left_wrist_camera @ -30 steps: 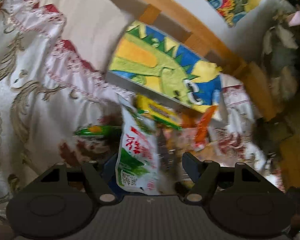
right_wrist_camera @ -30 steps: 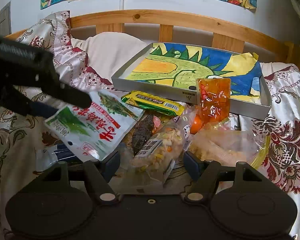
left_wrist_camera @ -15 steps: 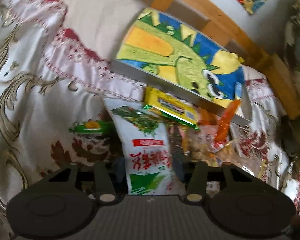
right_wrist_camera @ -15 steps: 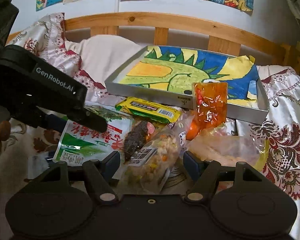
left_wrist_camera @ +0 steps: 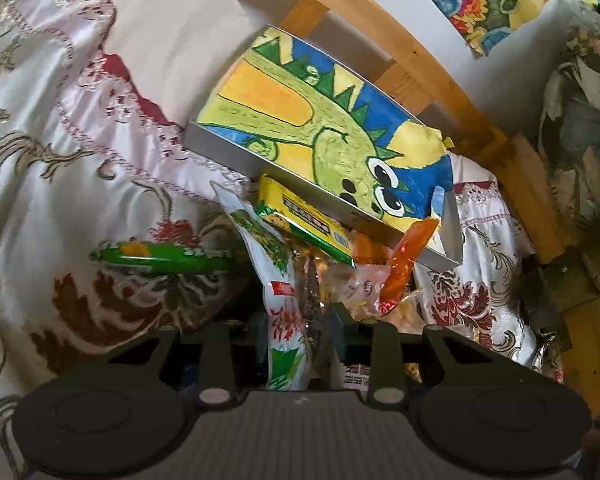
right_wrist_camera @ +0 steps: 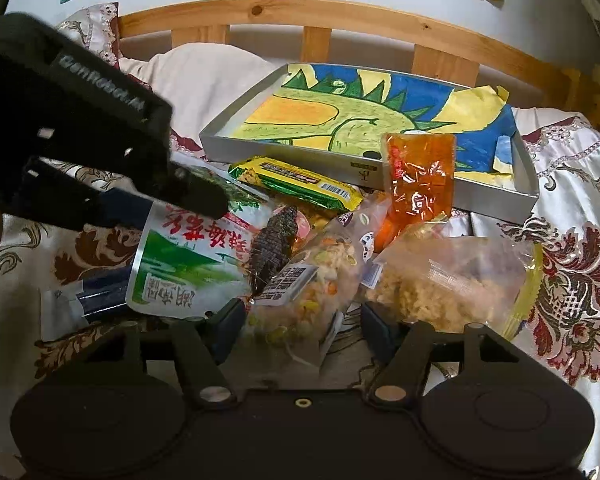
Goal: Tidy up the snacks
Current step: 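Close the left tool on the seaweed packet while the right tool grasps and lifts the nut bag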
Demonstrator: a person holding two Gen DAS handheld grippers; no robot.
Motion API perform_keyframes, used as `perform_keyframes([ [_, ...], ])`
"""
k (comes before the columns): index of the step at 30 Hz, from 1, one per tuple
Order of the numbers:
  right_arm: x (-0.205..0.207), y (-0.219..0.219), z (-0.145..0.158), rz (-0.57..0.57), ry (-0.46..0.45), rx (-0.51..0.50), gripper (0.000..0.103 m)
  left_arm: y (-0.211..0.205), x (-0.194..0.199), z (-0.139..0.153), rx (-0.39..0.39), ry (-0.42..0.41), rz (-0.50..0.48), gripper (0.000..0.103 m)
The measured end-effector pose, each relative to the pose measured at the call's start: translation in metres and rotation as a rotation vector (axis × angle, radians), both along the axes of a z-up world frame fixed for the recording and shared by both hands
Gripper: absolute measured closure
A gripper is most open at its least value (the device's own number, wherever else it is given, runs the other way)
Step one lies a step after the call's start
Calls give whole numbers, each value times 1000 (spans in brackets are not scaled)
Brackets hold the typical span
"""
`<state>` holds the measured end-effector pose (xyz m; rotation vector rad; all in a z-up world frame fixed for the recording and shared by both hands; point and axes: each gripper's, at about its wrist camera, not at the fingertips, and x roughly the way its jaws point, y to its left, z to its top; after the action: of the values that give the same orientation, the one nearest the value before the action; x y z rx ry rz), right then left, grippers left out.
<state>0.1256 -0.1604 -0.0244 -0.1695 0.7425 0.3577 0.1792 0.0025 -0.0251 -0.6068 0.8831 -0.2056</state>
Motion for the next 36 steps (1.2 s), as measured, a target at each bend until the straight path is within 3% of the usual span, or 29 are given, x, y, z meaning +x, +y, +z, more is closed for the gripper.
perform_keyframes([
  [7,-1,-3,2,-8,-1,17,38,-20,9,-8,50,18,-31,69],
  [9,-1,-3,2,-6,-3,18,40,-24,9,-9,87,39,-19,79],
  [11,-1,-3,2,-2,-5,20,48,-25,9,-10,124,62,0,83],
  [17,-5,-3,4,1,-23,13,53,-23,-1,-4,101,50,2,93],
  [36,-41,4,25,110,-204,-7,56,8,-40,27,74,6,62,97],
])
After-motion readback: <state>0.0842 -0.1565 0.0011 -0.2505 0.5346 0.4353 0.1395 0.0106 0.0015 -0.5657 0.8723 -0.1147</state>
